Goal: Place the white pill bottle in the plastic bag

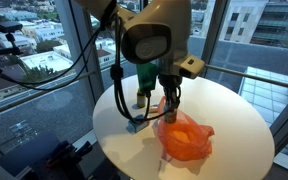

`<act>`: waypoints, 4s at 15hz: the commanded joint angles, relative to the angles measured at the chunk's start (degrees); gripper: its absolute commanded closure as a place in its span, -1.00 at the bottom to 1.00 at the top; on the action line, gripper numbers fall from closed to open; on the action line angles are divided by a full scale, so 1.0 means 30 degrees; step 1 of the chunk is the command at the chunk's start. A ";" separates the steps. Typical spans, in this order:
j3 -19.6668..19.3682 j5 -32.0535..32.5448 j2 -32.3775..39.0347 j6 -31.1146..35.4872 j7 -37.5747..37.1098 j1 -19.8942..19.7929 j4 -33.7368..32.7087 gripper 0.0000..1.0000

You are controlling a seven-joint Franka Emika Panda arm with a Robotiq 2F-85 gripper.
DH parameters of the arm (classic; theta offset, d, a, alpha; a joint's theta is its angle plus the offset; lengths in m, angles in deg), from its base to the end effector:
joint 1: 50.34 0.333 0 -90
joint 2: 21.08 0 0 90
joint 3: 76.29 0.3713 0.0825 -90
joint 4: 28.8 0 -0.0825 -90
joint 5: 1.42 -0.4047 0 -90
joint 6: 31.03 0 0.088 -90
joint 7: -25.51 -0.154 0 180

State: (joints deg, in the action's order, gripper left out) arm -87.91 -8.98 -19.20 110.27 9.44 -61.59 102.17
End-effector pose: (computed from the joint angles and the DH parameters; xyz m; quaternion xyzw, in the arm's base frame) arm 0.5149 -0.2131 0.3478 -0.9223 0.3769 -0.0763 0.0372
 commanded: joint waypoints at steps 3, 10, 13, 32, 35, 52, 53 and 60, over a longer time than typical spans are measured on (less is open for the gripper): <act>-0.0087 -0.0647 0.0767 -0.1561 0.0533 -0.0149 -0.0693 0.61; -0.0648 -0.0008 0.0990 -0.2402 0.0049 -0.0416 -0.0473 0.61; -0.0870 -0.0122 0.1174 -0.2565 0.0130 -0.0610 -0.0506 0.61; -0.0733 0.1151 0.2308 -0.1846 -0.0648 -0.0096 -0.0471 0.61; -0.0664 0.1111 0.2194 -0.1547 -0.0432 -0.0013 -0.0295 -0.18; 0.0917 -0.1111 -0.1620 -0.3965 0.4010 0.0783 0.1078 -1.00; 0.1015 -0.1413 -0.2039 -0.4496 0.4479 0.0918 0.1137 -1.00; 0.1904 -0.0887 -0.4768 -0.8599 0.3938 0.1867 0.0689 -1.00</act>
State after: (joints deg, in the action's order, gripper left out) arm -83.43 -13.46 -29.43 88.84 23.60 -56.54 104.60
